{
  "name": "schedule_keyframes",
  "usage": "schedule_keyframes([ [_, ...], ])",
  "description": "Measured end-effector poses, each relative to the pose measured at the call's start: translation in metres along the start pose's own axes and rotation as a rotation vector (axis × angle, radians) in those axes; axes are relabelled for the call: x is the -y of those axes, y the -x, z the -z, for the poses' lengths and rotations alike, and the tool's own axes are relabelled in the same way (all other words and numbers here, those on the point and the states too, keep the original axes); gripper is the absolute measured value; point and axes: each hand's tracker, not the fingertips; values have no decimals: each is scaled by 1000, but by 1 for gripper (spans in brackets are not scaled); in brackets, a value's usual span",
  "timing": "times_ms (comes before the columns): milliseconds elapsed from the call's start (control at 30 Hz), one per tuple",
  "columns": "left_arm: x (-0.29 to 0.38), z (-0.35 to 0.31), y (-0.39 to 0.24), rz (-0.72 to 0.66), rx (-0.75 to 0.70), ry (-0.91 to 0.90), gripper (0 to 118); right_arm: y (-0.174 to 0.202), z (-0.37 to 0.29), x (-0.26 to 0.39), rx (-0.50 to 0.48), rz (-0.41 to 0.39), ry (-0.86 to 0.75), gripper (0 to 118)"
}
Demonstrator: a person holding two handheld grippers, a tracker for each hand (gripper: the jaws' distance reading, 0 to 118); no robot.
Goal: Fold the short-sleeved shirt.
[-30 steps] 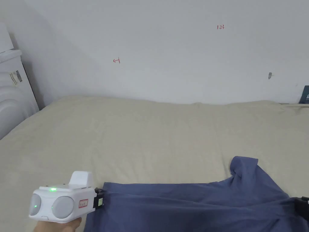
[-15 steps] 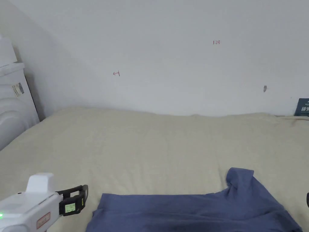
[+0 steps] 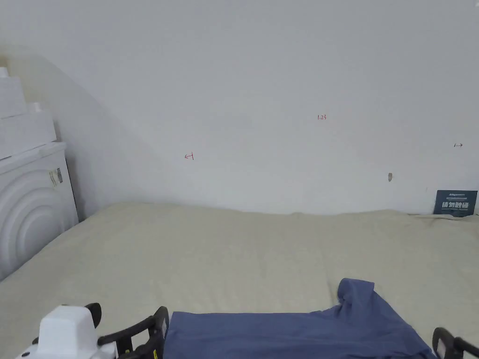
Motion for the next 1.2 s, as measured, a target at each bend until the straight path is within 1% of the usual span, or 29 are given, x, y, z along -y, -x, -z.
schedule_keyframes([
  [33, 4, -6, -6, 14, -36, -32, 84, 7, -6, 4, 15, -37, -6, 89],
  [67, 7, -12, -9, 30, -41, -39, 77, 13, -11, 10, 28, -68, -1, 80],
  [133, 11, -20, -14, 44, -42, -14, 65, 22, -16, 19, 12, -110, 14, 49],
  [167, 16, -23, -15, 38, -45, -9, 54, 27, -19, 23, 14, -119, 21, 36],
  [200, 20, -27, -13, 31, -30, 1, 33, 32, -22, 26, 21, -126, 30, 20],
  [233, 25, -28, -13, 10, -6, 21, 18, 36, -23, 32, 26, -136, 26, 9],
  [267, 30, -28, -13, -5, -15, 45, 6, 38, -23, 37, 26, -146, 29, 1],
  [300, 35, -27, -13, -17, -14, 67, 0, 41, -22, 40, 40, -150, 41, 1],
  [433, 54, -26, -8, -42, -35, 157, 0, 41, -20, 50, 34, -94, 74, 1],
  [500, 62, -21, -5, -48, -51, 171, 0, 36, -20, 55, 19, -51, 94, 1],
  [533, 66, -17, -3, -58, -62, 205, 0, 34, -18, 56, 13, -31, 111, 1],
  [600, 76, -10, 2, -77, -61, 214, 0, 31, -18, 58, 5, -10, 120, 1],
  [667, 86, 6, 7, -46, -56, 274, 0, 28, -16, 60, -3, 1, 136, 1],
  [733, 100, 24, 13, -28, -80, 295, 0, 25, -13, 65, -6, 19, 150, 1],
  [833, 133, 63, 26, -50, -116, 399, 0, 20, -5, 71, -1, 66, 188, 1],
  [867, 145, 77, 30, -56, -142, 458, 0, 19, -5, 73, 4, 75, 192, 1],
  [900, 155, 88, 33, -72, -145, 480, 0, 18, -4, 75, 1, 72, 197, 1],
  [933, 163, 96, 37, -99, -152, 488, 3, 17, -2, 76, 4, 68, 210, 1],
  [967, 169, 104, 36, -106, -164, 497, 12, 17, -1, 77, 15, 61, 215, 1],
  [1000, 174, 112, 37, -103, -185, 511, 36, 15, -1, 79, 17, 55, 221, 1],
  [1033, 180, 122, 39, -102, -193, 512, 64, 13, 1, 80, 16, 54, 232, 1],
  [1067, 186, 133, 40, -77, -197, 533, 87, 11, 4, 81, 19, 58, 241, 1],
  [1100, 192, 141, 40, -77, -194, 555, 100, 10, 5, 82, 24, 62, 245, 1],
  [1200, 198, 158, 41, -73, -165, 542, 98, 6, 10, 84, 32, 74, 263, 1],
])
